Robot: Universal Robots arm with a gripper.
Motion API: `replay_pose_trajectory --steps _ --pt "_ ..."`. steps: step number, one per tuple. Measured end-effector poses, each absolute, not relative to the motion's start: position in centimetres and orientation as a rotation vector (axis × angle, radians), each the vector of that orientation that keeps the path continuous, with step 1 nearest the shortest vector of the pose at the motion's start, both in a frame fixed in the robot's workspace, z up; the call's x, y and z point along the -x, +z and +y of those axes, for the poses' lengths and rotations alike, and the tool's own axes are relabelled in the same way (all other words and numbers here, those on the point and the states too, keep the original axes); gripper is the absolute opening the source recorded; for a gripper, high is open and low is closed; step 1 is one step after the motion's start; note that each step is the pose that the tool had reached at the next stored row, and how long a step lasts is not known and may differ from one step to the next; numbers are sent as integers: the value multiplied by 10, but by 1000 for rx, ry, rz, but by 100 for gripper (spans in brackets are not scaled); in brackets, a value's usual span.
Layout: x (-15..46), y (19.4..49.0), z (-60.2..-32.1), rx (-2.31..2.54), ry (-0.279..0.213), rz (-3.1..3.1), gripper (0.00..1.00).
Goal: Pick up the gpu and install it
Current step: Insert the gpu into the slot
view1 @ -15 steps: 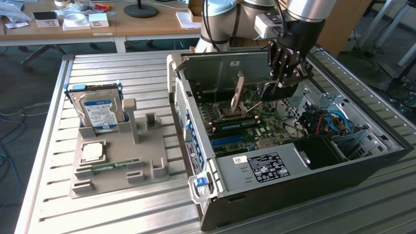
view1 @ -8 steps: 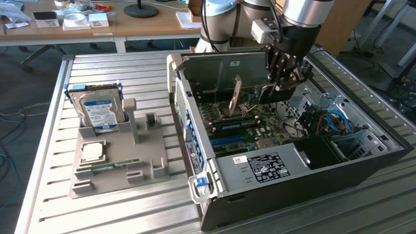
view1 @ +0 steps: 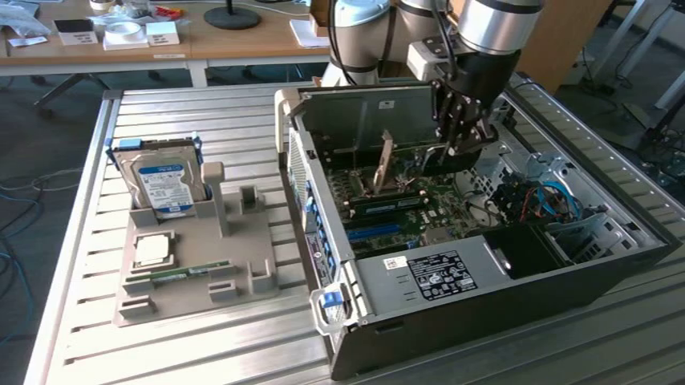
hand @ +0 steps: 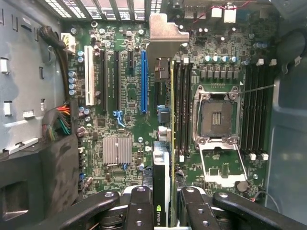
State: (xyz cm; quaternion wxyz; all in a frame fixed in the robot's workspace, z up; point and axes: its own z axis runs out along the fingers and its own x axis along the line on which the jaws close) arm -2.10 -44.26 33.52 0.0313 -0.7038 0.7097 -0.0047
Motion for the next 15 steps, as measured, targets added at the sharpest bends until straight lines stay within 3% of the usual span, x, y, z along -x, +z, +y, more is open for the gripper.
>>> replay_pose_trajectory --steps 15 --pt "22 332 -443 2168 -15 2186 27"
